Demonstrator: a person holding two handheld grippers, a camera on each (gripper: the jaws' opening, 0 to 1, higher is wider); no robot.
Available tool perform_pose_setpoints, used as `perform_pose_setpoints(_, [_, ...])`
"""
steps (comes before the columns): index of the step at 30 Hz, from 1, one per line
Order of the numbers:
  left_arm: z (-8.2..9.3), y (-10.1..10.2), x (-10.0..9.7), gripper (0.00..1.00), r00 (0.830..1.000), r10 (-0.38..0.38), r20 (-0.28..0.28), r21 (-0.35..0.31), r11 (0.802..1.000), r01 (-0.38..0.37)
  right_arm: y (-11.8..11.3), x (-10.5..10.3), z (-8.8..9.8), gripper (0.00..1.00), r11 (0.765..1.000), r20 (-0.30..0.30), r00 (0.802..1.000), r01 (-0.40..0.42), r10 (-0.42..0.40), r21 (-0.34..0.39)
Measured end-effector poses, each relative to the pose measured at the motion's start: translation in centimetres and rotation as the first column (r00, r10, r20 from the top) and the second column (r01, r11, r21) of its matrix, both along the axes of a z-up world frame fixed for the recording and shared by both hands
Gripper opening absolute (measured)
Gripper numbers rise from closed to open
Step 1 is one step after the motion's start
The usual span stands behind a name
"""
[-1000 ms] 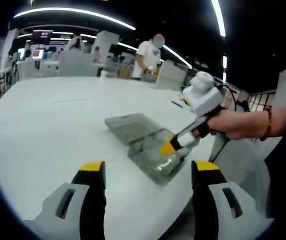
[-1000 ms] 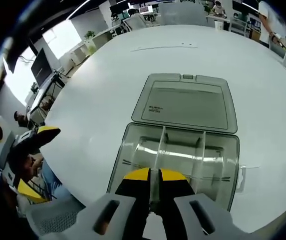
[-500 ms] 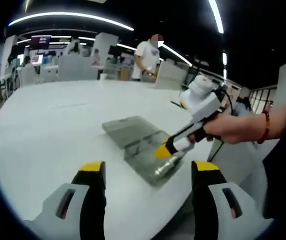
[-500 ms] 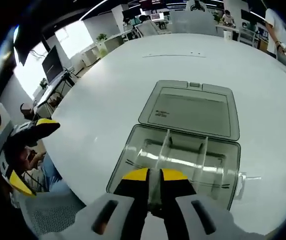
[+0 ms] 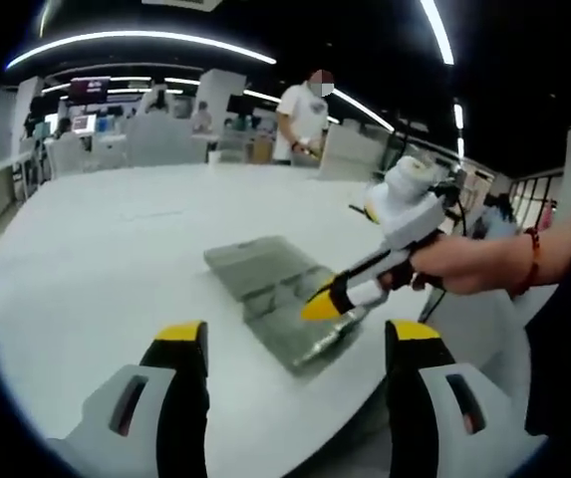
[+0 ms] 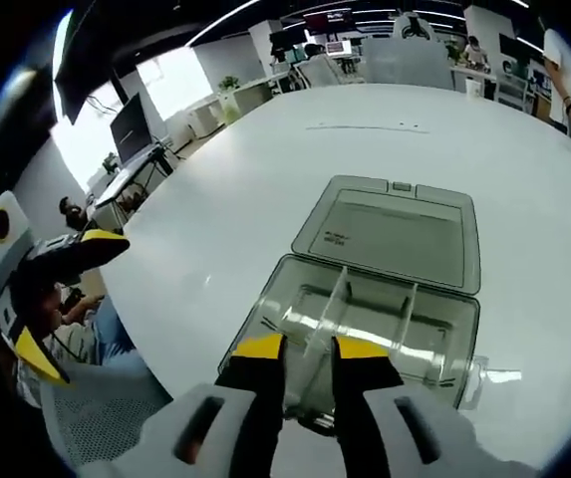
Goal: Insert the divider into the dual guide fixture by aligning both edges with the guide slots and pushing it downward to the bottom, including one-sided entry, uneven engagement, binding, and posture correction.
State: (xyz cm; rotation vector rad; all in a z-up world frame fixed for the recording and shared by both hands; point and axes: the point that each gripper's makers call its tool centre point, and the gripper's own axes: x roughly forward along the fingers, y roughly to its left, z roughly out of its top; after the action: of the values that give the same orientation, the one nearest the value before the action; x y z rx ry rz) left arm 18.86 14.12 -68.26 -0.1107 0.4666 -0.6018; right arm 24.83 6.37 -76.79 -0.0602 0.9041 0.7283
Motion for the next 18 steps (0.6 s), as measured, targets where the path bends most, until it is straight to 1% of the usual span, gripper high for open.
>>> perform_pose_setpoints(4, [-0.1,-0.6,-0.3,0.72,1.000,0.000,-0.005,0.010,1.000,0.000,-0.1,0.0,0.5,0.17,1.000,0.021,1.000,-0.012,0.012,0.021])
perform_pose_setpoints(7, [0.0,-1.1,-0.4,0.73,1.000,0.001,-0.001,0.014,1.000,-0.001,0.2,-0.1,1.3,0.19,0.997,0.050,0.998,-0.048,0.045,0.054])
perform_pose_setpoints(10, [0.4,-1.6,-0.1,0.74,1.000,0.003,0.007,0.016,1.000,-0.003,0.1,0.1,2.0,0.24,0.995,0.067,0.996,-0.055,0.050,0.077])
perform_pose_setpoints(12, [0.6,-2.0,0.0,0.74,1.000,0.001,0.014,0.020,1.000,-0.001,0.1,0.2,2.7,0.26,0.993,0.097,0.993,-0.076,0.067,0.093])
perform_pose_setpoints(16, [1.0,-3.0,0.3,0.75,1.000,0.002,0.023,0.021,1.000,-0.003,-0.5,0.3,3.8,0.30,0.988,0.120,0.990,-0.089,0.074,0.130])
perform_pose_setpoints(18, [1.2,-3.5,0.3,0.75,1.000,0.003,0.026,0.020,1.000,-0.004,-0.8,0.0,4.1,0.31,0.986,0.130,0.988,-0.105,0.088,0.131])
